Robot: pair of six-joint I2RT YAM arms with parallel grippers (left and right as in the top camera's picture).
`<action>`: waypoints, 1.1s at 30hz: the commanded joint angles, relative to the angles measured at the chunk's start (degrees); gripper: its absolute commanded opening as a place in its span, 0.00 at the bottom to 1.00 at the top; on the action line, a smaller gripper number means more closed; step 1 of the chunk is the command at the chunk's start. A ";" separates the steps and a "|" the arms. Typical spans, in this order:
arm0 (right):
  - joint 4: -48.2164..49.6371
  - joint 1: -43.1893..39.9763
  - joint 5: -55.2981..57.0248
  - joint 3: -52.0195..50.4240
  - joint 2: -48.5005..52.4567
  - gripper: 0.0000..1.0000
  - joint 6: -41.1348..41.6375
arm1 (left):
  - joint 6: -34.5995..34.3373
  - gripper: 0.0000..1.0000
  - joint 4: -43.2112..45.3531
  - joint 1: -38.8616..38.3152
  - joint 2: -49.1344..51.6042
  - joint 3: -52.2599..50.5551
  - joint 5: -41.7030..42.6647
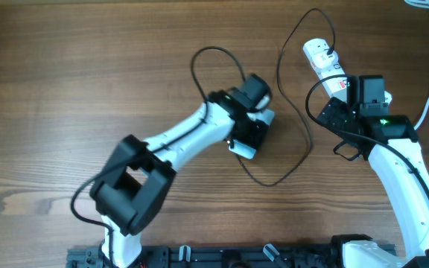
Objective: Plug charger to phone and switch on socket
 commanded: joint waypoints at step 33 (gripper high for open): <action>15.82 -0.13 -30.40 0.48 0.44 1.00 2.10 | -2.21 0.65 -0.42 22.82 -1.77 0.07 58.49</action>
